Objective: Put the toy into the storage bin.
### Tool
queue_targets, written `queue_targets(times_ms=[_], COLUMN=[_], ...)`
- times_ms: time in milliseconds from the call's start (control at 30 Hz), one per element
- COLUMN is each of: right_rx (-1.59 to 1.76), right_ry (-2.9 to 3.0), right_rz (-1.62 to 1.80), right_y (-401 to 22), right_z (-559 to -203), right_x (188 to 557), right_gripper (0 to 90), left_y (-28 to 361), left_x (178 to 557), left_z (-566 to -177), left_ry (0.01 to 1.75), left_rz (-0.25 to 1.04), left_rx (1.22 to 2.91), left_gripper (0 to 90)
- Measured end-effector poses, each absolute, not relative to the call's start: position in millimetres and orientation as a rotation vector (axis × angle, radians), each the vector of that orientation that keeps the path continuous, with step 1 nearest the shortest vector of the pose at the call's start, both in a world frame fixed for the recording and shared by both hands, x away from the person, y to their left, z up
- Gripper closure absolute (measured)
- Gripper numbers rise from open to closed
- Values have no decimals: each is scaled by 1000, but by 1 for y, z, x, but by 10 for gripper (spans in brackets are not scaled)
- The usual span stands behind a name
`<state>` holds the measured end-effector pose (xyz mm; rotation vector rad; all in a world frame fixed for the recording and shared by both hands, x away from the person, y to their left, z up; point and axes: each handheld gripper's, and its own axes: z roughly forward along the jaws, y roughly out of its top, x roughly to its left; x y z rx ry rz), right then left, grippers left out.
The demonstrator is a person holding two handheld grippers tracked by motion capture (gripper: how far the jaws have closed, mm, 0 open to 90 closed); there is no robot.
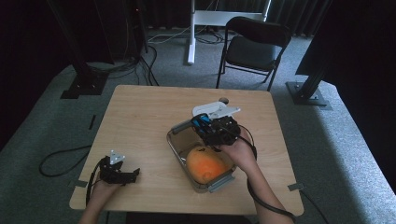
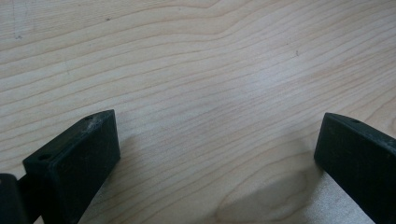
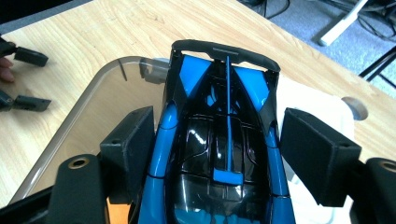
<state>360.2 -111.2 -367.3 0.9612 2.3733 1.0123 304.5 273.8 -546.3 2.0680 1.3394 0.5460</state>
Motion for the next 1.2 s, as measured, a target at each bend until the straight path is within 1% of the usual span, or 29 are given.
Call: queue_targets(times_ms=[467, 500, 633, 667, 700, 767, 867, 967, 1200], right_rx=[1055, 1056, 1066, 1062, 1051, 1067, 1083, 1096, 1123], right_ry=[2406, 2407, 2452, 2477, 2474, 2459, 2474, 2476, 2446], right_rz=[950, 955, 960, 952, 953, 1038, 1065, 1048, 1060], right_y=[-102, -101, -98, -97, -98, -103, -106, -107, -116], right_z=[-406, -408, -418, -420, -419, -413, -408, -407, -405], right_x=[373, 372, 375, 376, 376, 376, 378, 378, 379], right_gripper=[271, 319, 323, 343, 394, 369, 274, 232, 199], left_y=[274, 274, 274, 274, 274, 274, 274, 274, 274], left_x=[304, 304, 304, 304, 304, 304, 304, 304, 304], left_z=[-546, -546, -546, -546, -546, -546, -546, -546, -546], left_ry=[1339, 1339, 1337, 1338, 1338, 1338, 1338, 1337, 1338], left_rz=[547, 548, 547, 547, 547, 548, 547, 548, 548], left_rx=[2067, 2067, 2068, 2067, 2067, 2067, 2066, 2067, 2067], left_gripper=[5, 5, 5, 5, 5, 5, 5, 6, 5])
